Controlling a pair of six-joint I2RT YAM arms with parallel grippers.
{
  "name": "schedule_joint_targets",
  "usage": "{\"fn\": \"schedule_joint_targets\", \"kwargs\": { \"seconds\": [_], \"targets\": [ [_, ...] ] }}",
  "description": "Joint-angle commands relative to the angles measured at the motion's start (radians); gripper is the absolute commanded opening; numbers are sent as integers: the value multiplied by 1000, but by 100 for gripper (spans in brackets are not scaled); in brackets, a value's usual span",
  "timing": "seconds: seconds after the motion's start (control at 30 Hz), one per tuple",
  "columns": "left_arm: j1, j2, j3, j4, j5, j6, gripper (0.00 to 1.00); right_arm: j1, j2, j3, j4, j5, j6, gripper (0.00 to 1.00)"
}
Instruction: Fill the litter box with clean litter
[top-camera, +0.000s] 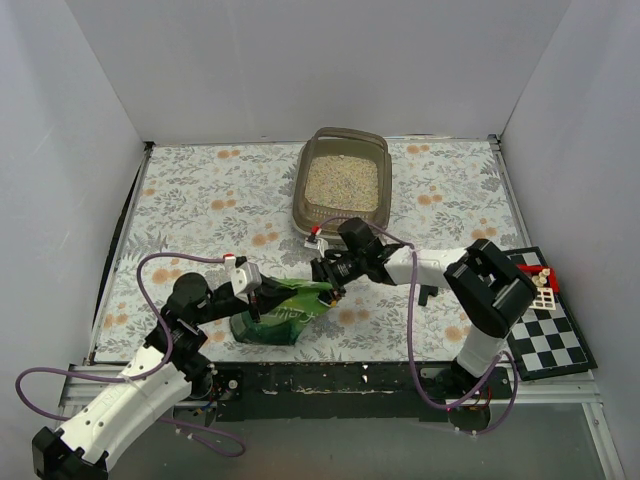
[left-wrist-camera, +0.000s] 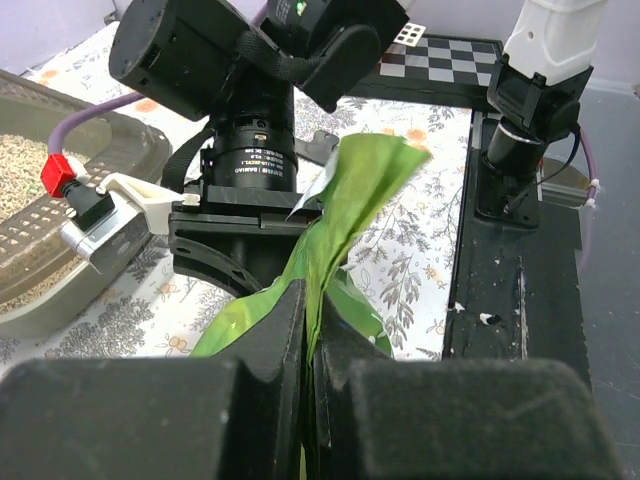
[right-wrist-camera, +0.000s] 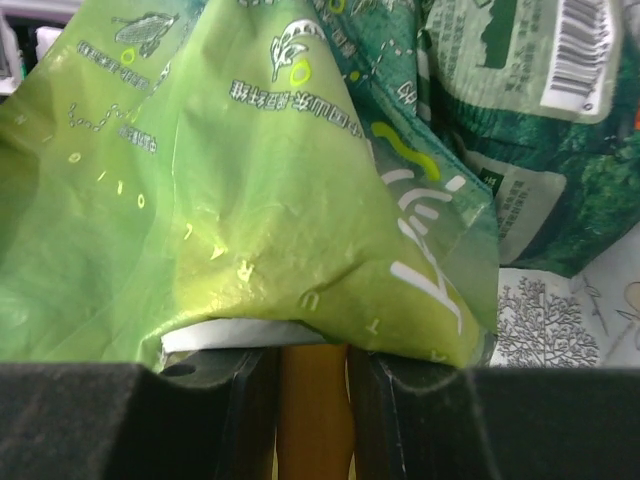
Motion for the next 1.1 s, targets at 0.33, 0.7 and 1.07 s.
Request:
{"fn": "schedule_joint_targets", "kwargs": {
  "seconds": [0.33, 0.7, 1.07],
  "targets": [
    [-9, 1, -41, 40, 3, -25, 0, 32, 239, -247, 1701, -132, 1061, 1],
    [-9, -11, -47, 40, -17, -25, 0, 12, 153, -307, 1628, -102, 980, 1],
    [-9, -15, -54, 52, -11, -27, 0, -114, -1, -485, 1685, -118, 998, 1]
  ]
}}
